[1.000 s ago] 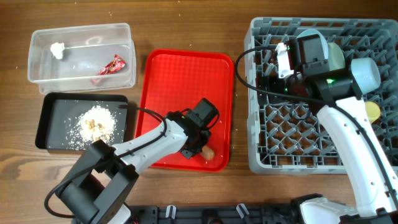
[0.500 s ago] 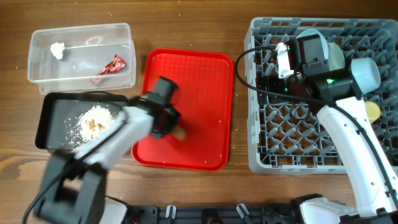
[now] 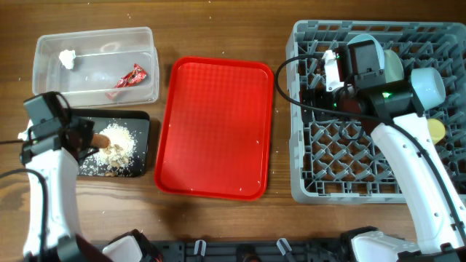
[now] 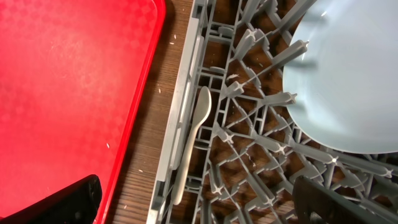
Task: Sort waste into correct bins and load items into the dishwasher rack
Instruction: 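Carry the carrot with the left gripper and drop it on the black tray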
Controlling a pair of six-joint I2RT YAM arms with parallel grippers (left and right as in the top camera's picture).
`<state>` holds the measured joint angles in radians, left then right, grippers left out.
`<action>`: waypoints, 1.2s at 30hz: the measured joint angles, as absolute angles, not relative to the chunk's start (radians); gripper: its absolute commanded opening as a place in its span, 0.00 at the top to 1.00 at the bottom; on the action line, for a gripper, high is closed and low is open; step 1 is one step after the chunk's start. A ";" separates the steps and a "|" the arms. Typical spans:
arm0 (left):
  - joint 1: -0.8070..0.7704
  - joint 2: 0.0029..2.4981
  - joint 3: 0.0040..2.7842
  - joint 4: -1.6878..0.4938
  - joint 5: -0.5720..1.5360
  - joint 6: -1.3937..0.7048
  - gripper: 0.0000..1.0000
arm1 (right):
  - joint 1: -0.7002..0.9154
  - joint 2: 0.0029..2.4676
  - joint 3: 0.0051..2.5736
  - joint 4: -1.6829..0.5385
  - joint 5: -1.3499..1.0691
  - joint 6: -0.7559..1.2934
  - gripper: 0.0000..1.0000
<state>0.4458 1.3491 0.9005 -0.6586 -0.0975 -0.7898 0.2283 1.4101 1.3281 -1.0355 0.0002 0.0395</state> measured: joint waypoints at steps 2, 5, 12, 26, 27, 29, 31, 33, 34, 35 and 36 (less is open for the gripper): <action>0.482 1.417 0.900 -0.648 -0.111 -0.788 0.96 | 0.228 1.410 1.328 -1.036 0.000 0.039 0.00; 0.499 1.529 0.900 -0.622 -0.115 -0.786 0.93 | 0.228 1.410 1.328 -1.035 0.000 0.039 0.00; 0.499 1.652 0.901 -0.580 -0.116 -0.784 0.74 | 0.228 1.410 1.328 -1.036 0.000 0.039 0.00; 0.499 1.603 1.065 -0.645 -0.022 -0.752 0.49 | 0.228 1.410 1.328 -0.976 -0.001 0.060 0.00; 0.498 1.584 1.084 -0.632 0.029 -0.747 0.50 | 0.228 1.410 1.328 -0.950 -0.006 0.077 0.00; 0.487 1.544 1.114 -0.570 0.170 -0.735 0.49 | 0.228 1.411 1.328 -0.834 -0.060 0.142 0.00; 0.446 1.534 1.120 -0.515 0.266 -0.707 0.48 | 0.228 1.421 1.325 -0.655 -0.169 0.209 0.00; 0.344 1.533 1.124 -0.493 0.356 -0.635 0.47 | 0.228 1.439 1.325 -0.557 -0.262 0.247 0.00; 0.292 1.533 1.124 -0.496 0.377 -0.581 0.47 | 0.228 1.453 1.325 -0.525 -0.309 0.264 0.00; 0.219 1.533 1.126 -0.519 0.391 -0.517 0.48 | 0.228 1.467 1.325 -0.519 -0.349 0.273 0.00; 0.150 1.533 1.127 -0.559 0.386 -0.454 0.46 | 0.228 1.475 1.325 -0.538 -0.363 0.273 0.00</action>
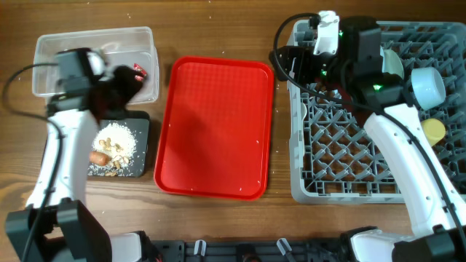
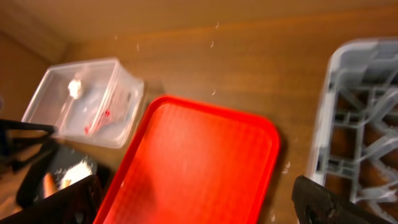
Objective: Sort waste into correct bins and load items into the dishwasher rack
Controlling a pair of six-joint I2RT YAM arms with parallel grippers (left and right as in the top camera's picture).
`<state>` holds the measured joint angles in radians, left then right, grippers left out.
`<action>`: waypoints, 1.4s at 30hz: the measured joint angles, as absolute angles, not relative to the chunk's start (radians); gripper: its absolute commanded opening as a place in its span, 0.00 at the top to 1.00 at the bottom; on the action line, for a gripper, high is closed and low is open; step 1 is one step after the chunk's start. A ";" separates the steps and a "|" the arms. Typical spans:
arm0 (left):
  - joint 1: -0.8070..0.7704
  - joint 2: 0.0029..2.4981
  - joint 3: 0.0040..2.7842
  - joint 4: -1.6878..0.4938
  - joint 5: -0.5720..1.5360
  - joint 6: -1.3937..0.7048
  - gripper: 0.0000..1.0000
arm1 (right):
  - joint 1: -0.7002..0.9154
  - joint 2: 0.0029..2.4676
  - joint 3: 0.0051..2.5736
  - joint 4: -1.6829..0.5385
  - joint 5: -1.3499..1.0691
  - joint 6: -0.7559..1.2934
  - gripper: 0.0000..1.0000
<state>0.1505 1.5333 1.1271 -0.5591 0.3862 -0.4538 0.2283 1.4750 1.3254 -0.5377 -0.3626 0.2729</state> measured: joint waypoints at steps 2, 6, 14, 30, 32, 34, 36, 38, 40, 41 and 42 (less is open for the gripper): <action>0.067 1.533 1.131 -0.651 0.348 -0.379 0.40 | 0.228 1.483 1.327 -0.633 -0.344 0.264 0.00; -0.060 1.533 1.131 -0.952 0.171 -0.272 0.00 | 0.227 1.489 1.324 -0.866 -0.146 0.234 0.00; -0.080 1.514 1.131 -1.161 0.086 -0.244 0.00 | 0.223 1.489 1.324 -1.164 -0.035 0.222 0.00; -0.080 0.735 0.973 -1.031 0.016 -0.271 0.00 | 0.247 0.793 0.901 -0.828 -0.052 0.250 0.00; -0.080 0.654 0.947 -1.015 0.010 -0.277 0.00 | 0.247 0.724 0.901 -0.823 -0.013 0.250 0.00; -0.080 0.588 0.938 -0.989 0.004 -0.284 0.00 | 0.247 0.671 0.901 -0.824 0.025 0.251 0.00; -0.080 0.575 0.937 -0.979 0.004 -0.290 0.00 | 0.247 0.667 0.900 -0.824 0.044 0.253 0.00; -0.080 0.575 0.936 -0.994 0.004 -0.291 0.00 | 0.247 0.670 0.898 -0.825 0.050 0.254 0.00; -0.080 0.575 0.933 -1.022 0.004 -0.291 0.00 | 0.247 0.681 0.897 -0.825 0.054 0.255 0.00; -0.080 0.575 0.933 -1.029 0.004 -0.291 0.00 | 0.247 0.689 0.897 -0.825 0.054 0.257 0.00; -0.080 0.575 0.933 -1.037 0.004 -0.291 0.00 | 0.247 0.704 0.897 -0.825 0.054 0.258 0.00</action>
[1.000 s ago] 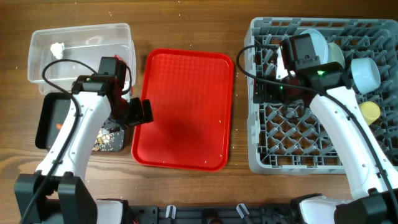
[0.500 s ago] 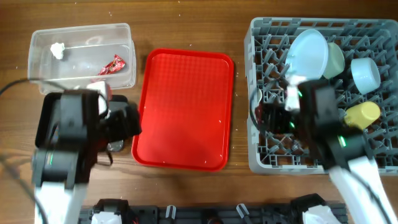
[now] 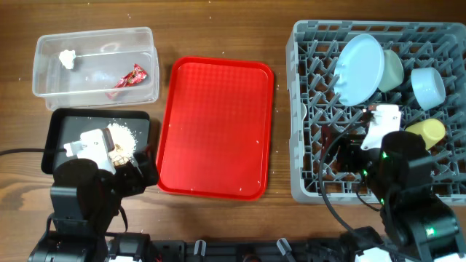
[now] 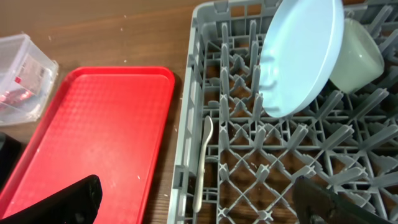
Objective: Sort waste into correct bins and load items into the dishwasher rack
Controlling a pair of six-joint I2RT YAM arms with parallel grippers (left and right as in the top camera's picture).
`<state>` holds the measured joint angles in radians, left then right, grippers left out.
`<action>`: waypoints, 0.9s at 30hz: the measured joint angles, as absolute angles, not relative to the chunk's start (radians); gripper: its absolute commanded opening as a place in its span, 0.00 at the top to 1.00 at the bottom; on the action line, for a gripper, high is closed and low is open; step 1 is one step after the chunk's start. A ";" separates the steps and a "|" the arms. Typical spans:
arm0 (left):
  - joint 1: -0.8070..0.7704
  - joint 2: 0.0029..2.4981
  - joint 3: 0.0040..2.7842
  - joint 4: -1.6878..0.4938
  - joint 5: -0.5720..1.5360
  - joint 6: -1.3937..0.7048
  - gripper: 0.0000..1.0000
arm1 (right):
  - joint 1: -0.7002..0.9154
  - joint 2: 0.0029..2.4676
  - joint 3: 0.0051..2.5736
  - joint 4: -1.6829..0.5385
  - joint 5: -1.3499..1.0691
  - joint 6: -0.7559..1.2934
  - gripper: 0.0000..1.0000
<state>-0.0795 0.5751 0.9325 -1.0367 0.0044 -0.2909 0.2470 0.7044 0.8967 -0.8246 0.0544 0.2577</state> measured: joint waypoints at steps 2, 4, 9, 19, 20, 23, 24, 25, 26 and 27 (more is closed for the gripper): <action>-0.080 0.575 0.932 -1.050 0.004 -0.291 0.00 | 0.247 0.728 0.896 -0.825 0.055 0.258 0.00; -0.080 0.575 0.932 -1.056 0.004 -0.291 0.00 | 0.247 0.755 0.896 -0.825 0.057 0.258 0.00; -0.080 0.575 0.932 -1.059 0.004 -0.291 0.00 | 0.247 0.842 0.891 -0.825 0.058 0.258 0.00; -0.080 0.575 0.932 -1.059 0.004 -0.291 0.00 | 0.245 0.577 0.862 -0.772 0.073 0.134 0.00; -0.080 0.575 0.932 -1.060 0.004 -0.291 0.00 | 0.245 0.555 0.854 -0.760 0.073 0.122 0.00; -0.080 0.575 0.932 -1.062 0.004 -0.291 0.00 | 0.218 0.389 0.757 -0.678 0.078 0.052 0.00; -0.080 0.575 0.932 -1.062 0.004 -0.291 0.00 | 0.208 0.354 0.722 -0.649 0.076 0.044 0.00; -0.080 0.575 0.932 -1.063 0.004 -0.291 0.00 | 0.196 0.316 0.684 -0.628 0.075 0.037 0.00; -0.080 0.575 0.932 -1.062 0.004 -0.291 0.00 | 0.187 0.287 0.652 -0.605 0.074 0.031 0.00; -0.080 0.575 0.932 -1.062 0.004 -0.291 0.00 | 0.174 0.244 0.602 -0.562 0.068 0.027 0.00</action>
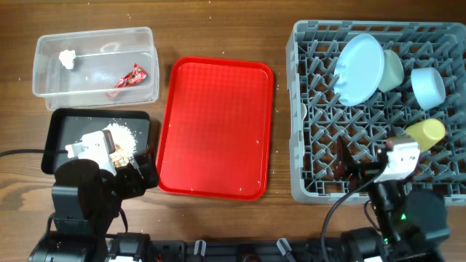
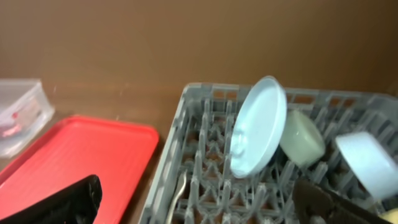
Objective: Sort waste into correct bins and load items into the dishwasher rack
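Note:
The grey dishwasher rack [image 1: 309, 182] on the right holds a light blue plate [image 1: 362, 60] on edge, a pale green cup [image 1: 392, 69], a light blue bowl [image 1: 427, 86] and a yellow cup [image 1: 424, 132]. A pale spoon [image 2: 176, 194] lies along the rack's left side. The clear bin [image 1: 44, 98] contains a red wrapper [image 1: 132, 76] and a white tissue [image 1: 67, 57]. The black tray [image 1: 62, 127] carries food crumbs [image 1: 120, 138]. My right gripper [image 2: 202, 202] is open and empty at the rack's near edge. My left gripper [image 1: 142, 176] sits at the black tray's near right corner, its jaws hard to read.
A bare red tray [image 1: 215, 131] lies in the middle between the bins and the rack. Both arm bases stand at the table's front edge. Brown wooden table all around.
My right gripper has drawn back towards the rack's near edge, and its camera now looks more level across the rack. The left arm has hardly shifted.
First my left gripper was over the food on the black tray, and my right was low by the spoon at the rack's left side. Then the left was at the clear bin and the right at the rack's far left corner. Both have since come back to the front edge.

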Controlling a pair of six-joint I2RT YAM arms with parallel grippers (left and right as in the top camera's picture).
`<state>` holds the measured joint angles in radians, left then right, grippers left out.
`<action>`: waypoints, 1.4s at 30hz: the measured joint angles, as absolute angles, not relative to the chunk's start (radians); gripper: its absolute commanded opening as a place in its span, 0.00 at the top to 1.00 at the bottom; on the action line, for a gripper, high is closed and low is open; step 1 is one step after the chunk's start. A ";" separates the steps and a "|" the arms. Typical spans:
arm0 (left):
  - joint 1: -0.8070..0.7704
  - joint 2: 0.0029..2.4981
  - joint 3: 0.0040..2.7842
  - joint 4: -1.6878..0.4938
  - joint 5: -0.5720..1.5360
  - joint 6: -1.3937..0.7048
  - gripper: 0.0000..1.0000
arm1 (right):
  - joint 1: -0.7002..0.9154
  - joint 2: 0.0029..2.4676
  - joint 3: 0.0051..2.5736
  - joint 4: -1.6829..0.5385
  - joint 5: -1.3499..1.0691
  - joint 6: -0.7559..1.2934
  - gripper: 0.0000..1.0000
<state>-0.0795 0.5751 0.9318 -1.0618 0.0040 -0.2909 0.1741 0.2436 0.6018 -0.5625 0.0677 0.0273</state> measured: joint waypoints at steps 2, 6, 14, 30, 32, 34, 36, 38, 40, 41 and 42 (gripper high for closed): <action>-0.080 0.575 0.931 -1.062 0.004 -0.291 0.00 | 0.155 0.164 0.513 -0.499 0.054 0.020 0.00; -0.080 0.575 0.931 -1.063 0.004 -0.291 0.00 | 0.134 0.050 0.379 -0.358 0.034 0.020 0.00; -0.080 0.575 0.930 -1.062 0.004 -0.291 0.00 | 0.115 0.019 0.218 -0.079 0.030 -0.027 0.00; -0.080 0.575 0.929 -1.062 0.004 -0.291 0.00 | 0.055 0.013 0.006 -0.003 -0.023 -0.095 0.00; -0.080 0.575 0.929 -1.062 0.004 -0.291 0.00 | 0.055 0.013 0.006 -0.004 -0.027 -0.095 0.00; -0.080 0.575 0.929 -1.062 0.004 -0.291 0.00 | 0.055 0.013 0.006 -0.003 -0.028 -0.095 0.00; -0.080 0.575 0.929 -1.062 0.004 -0.291 0.00 | 0.055 0.013 0.006 -0.003 -0.030 -0.095 0.00; -0.080 0.575 0.929 -1.062 0.004 -0.291 0.00 | 0.055 0.013 0.006 -0.003 -0.030 -0.095 0.00; -0.080 0.575 0.929 -1.062 0.004 -0.291 0.00 | 0.055 0.013 0.006 -0.003 -0.031 -0.095 0.00; -0.080 0.575 0.929 -1.062 0.004 -0.291 0.00 | 0.055 0.013 0.006 -0.003 -0.031 -0.094 0.00; -0.080 0.575 0.929 -1.062 0.004 -0.291 0.00 | 0.055 0.013 0.006 -0.003 -0.033 -0.095 0.00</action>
<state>-0.0795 0.5747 0.9291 -1.0622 0.0040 -0.2909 0.0551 0.0128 0.0059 -0.0032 -0.0334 -0.0948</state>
